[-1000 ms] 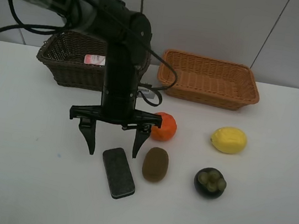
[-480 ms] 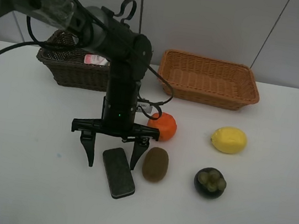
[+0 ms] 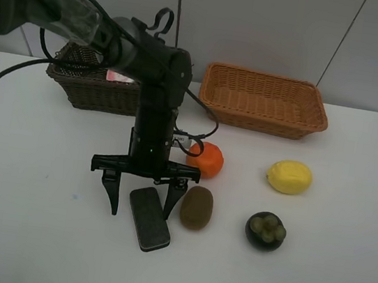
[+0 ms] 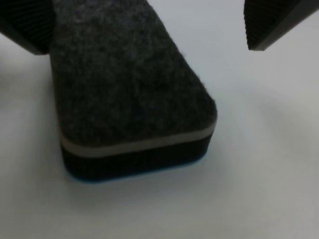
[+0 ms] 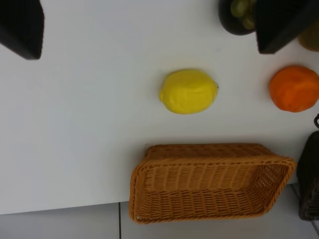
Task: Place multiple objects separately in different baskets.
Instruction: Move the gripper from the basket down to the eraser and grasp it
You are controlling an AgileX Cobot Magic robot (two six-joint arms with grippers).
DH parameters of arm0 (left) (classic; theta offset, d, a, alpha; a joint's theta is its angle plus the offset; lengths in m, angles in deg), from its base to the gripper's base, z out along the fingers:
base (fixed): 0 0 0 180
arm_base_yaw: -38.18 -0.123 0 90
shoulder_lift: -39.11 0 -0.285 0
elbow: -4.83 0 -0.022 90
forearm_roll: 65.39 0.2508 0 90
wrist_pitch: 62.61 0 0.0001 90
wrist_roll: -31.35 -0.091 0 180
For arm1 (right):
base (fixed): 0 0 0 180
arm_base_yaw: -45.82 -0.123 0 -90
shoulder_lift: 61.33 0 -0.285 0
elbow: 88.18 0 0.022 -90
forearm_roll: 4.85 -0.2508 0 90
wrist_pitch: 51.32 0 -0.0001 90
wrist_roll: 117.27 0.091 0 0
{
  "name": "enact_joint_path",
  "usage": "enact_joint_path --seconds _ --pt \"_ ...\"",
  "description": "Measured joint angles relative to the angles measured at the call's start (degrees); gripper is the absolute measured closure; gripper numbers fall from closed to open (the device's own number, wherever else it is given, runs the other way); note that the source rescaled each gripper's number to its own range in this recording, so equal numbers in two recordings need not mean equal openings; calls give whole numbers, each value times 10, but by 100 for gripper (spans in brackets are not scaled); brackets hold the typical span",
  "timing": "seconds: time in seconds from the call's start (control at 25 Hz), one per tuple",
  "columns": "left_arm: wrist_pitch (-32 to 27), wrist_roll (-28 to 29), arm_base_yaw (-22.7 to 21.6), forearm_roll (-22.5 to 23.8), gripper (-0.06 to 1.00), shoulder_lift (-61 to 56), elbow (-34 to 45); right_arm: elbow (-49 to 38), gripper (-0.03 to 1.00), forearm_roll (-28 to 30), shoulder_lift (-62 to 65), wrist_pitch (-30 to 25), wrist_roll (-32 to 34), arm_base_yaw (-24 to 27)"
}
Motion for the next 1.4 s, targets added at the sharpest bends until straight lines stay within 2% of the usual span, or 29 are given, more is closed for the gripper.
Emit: enact_joint_path --seconds 0.64,0.72,0.84,1.16,1.28,1.4 --pt "39 -23 0 2 -5 15 0 0 -3 0 0 0 0 0" --pt "46 -24 0 4 3 15 0 0 -3 0 0 0 0 0" --pt "60 -23 3 13 33 14 -1 0 -3 0 0 0 0 0" --pt "60 -36 4 20 34 13 -2 0 -3 0 0 0 0 0" --pt "62 -72 4 22 34 7 -1 0 -3 0 0 0 0 0" --pt "90 -133 4 24 34 -18 0 0 -3 0 0 0 0 0"
